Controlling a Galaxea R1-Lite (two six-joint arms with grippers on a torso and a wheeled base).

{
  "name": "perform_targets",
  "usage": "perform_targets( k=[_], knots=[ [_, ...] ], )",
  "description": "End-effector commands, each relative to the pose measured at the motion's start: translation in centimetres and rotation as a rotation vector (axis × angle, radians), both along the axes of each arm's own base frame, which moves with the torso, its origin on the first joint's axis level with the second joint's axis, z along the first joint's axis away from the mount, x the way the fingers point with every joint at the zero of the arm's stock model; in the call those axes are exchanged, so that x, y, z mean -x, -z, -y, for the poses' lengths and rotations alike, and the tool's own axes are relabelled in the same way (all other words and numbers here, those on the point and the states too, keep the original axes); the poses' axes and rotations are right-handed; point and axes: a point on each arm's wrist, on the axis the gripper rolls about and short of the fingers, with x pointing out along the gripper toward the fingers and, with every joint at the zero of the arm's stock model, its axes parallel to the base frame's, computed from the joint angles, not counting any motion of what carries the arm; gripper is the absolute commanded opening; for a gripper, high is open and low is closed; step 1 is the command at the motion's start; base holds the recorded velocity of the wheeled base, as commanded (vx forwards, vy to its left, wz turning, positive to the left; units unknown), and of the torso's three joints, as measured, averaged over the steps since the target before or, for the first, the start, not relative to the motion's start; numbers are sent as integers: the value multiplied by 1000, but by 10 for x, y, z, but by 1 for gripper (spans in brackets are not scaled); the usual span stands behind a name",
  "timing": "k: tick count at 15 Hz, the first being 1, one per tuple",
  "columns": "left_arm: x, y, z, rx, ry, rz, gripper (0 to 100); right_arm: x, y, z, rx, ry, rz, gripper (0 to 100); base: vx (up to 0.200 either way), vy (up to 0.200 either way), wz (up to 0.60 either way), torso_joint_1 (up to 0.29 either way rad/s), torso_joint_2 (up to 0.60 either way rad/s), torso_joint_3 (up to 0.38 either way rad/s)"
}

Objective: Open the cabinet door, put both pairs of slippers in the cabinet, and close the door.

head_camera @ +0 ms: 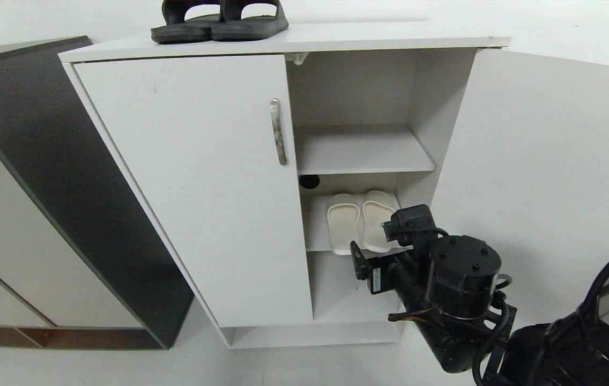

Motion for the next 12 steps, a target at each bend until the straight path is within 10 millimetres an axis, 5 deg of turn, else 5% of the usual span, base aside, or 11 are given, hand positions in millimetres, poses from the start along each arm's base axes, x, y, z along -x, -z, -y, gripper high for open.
perform_targets(
  k=[1,9,12],
  knots=[
    [0,0,0,-4,0,0,0,2,2,1,6,-14,-5,100,0,0,0,0,0,0],
    [0,0,0,1,1,-1,0,7,9,8,36,-62,-30,100,0,0,0,0,0,0],
    [0,1,0,8,1,-4,0,7,9,9,36,-60,-30,100,0,200,0,1,4,-1]
  ],
)
